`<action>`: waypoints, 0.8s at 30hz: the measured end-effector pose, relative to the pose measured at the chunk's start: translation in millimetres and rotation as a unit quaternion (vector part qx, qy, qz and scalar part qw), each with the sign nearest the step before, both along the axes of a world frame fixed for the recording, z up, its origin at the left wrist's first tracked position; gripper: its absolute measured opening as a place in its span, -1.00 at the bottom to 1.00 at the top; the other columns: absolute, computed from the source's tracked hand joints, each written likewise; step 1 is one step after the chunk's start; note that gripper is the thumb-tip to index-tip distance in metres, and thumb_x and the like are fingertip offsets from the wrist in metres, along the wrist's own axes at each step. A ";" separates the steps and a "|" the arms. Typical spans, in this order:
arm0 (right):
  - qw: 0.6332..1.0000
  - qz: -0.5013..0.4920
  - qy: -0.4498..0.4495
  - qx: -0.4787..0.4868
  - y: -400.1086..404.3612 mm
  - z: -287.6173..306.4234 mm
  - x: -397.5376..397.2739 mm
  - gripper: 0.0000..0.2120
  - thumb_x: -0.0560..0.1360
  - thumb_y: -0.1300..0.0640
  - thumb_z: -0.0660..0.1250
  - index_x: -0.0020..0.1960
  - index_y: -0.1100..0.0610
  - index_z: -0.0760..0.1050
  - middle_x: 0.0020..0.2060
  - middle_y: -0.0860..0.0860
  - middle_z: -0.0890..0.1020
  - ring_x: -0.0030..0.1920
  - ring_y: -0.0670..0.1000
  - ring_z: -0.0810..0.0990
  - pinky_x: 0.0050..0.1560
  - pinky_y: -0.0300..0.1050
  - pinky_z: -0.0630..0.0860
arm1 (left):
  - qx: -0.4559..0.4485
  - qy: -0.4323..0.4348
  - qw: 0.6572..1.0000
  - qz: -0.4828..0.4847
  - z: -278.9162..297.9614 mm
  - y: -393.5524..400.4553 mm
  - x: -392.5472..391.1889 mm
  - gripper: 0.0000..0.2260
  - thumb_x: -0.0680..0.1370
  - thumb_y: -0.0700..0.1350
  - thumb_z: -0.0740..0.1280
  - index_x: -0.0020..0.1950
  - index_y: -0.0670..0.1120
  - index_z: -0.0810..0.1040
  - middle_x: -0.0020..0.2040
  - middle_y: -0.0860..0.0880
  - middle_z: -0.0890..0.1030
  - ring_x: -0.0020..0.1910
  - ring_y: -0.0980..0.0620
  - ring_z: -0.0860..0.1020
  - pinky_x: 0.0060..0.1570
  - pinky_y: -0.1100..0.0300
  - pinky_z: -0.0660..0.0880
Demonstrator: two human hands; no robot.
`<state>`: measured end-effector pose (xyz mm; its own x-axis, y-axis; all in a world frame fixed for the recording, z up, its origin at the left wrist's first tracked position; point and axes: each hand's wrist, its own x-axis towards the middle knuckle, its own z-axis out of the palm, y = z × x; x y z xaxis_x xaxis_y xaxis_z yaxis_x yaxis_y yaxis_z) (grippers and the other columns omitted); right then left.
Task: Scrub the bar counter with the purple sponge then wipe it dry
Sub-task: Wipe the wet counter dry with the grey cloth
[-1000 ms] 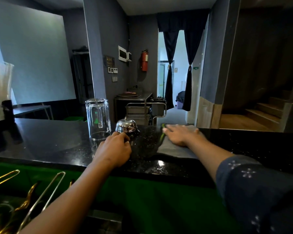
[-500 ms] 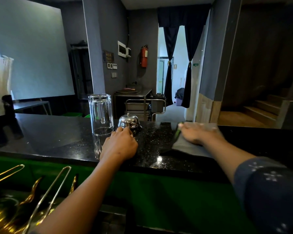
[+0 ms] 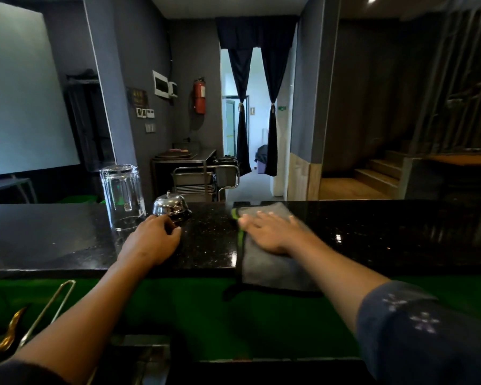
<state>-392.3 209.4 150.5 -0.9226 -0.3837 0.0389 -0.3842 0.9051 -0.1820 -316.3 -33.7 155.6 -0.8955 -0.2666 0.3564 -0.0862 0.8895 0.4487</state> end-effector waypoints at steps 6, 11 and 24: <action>0.981 -0.189 -0.018 0.044 171.1 0.2 -13.4 -0.40 0.48 -0.38 -0.36 0.48 -0.30 -0.09 0.55 -0.03 -0.06 0.52 0.15 -0.09 0.43 0.31 -0.16 | -0.018 -0.024 0.999 0.010 -1.8 5.7 -2.4 -0.77 0.53 0.08 0.21 0.07 -0.03 0.48 0.02 -0.02 0.46 -0.06 -0.03 0.50 -0.02 -0.07 0.52; 0.969 -0.242 -0.031 0.036 148.9 8.3 -6.7 -0.33 0.44 -0.43 -0.36 0.50 -0.28 -0.09 0.55 0.07 -0.06 0.51 0.26 -0.10 0.41 0.32 -0.19 | -0.016 -0.029 0.999 0.009 -1.5 7.4 -4.8 -0.83 0.54 0.02 0.18 0.03 -0.03 0.43 0.02 -0.02 0.42 -0.03 -0.07 0.49 0.03 -0.12 0.50; 0.999 0.019 -0.025 0.006 -103.5 1.1 32.1 -0.48 0.59 -0.14 -0.17 0.53 -0.12 -0.13 0.54 0.13 -0.15 0.48 0.31 -0.23 0.34 0.35 -0.37 | 0.008 -0.010 1.000 -0.015 -7.3 0.0 -16.3 -0.83 0.56 -0.03 0.18 0.07 -0.08 0.44 0.05 -0.05 0.47 -0.03 0.01 0.45 -0.01 0.05 0.44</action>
<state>-360.2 105.9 151.6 -0.9080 -0.4189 -0.0117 -0.4091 0.8921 -0.1919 -332.6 -33.6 148.2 -0.9103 -0.2449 0.3337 -0.0691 0.8848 0.4609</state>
